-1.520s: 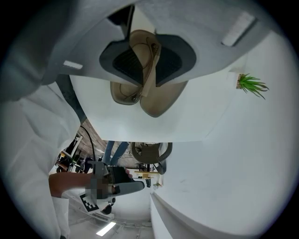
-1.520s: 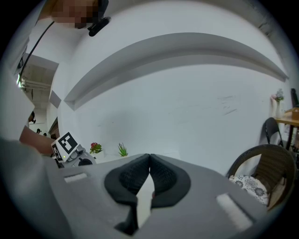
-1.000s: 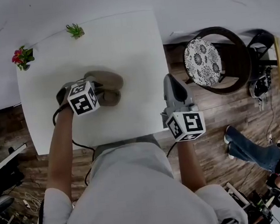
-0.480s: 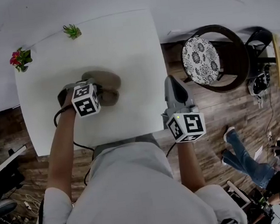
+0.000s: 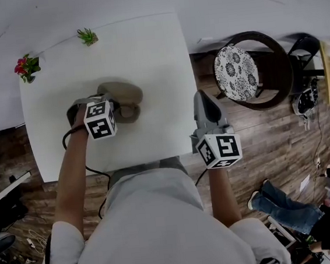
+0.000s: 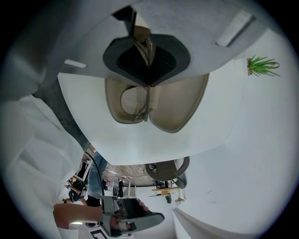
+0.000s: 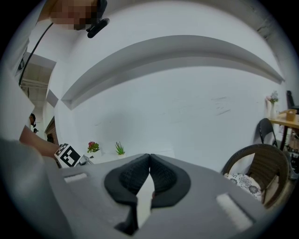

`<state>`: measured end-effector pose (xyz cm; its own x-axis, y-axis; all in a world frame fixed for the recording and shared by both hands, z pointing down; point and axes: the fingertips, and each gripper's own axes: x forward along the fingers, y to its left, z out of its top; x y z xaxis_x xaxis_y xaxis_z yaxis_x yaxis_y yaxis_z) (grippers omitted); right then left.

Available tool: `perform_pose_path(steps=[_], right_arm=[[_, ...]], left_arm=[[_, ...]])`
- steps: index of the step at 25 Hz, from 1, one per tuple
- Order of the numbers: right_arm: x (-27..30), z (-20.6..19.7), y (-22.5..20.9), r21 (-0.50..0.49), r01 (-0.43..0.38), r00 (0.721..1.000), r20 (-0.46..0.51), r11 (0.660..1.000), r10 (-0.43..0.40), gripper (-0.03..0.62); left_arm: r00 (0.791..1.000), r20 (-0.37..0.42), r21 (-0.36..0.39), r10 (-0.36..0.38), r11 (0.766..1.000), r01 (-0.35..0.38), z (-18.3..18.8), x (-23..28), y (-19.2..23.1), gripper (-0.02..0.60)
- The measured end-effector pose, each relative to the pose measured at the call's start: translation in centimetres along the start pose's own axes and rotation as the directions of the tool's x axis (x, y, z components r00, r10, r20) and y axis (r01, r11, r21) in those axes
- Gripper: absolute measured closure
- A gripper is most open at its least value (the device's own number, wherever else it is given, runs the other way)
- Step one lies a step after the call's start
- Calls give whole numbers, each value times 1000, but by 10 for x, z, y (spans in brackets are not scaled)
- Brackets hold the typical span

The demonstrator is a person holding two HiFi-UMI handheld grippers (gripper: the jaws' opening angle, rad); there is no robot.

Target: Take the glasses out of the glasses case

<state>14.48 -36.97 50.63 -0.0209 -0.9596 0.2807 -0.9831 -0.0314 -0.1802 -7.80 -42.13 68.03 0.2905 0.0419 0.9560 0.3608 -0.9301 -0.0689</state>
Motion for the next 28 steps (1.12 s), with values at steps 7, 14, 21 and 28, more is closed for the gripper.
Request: perform_pose_path(steps=[7, 14, 21, 28], right_arm=[[-7, 6, 7, 1, -26, 999, 20, 1000, 26, 591], [-11, 16, 15, 1, -58, 997, 41, 998, 58, 591], [-14, 28, 23, -8, -91, 994, 65, 996, 91, 591], [-15, 41, 30, -21, -121, 989, 80, 992, 122, 591]], left_arm=[[996, 40, -61, 80, 995, -77, 4, -21, 3, 560], [971, 119, -175, 208, 967, -186, 11, -57, 13, 561], [919, 163, -263, 358, 914, -309, 17, -96, 19, 561], [830, 206, -417, 517, 814, -404, 16, -145, 27, 561]])
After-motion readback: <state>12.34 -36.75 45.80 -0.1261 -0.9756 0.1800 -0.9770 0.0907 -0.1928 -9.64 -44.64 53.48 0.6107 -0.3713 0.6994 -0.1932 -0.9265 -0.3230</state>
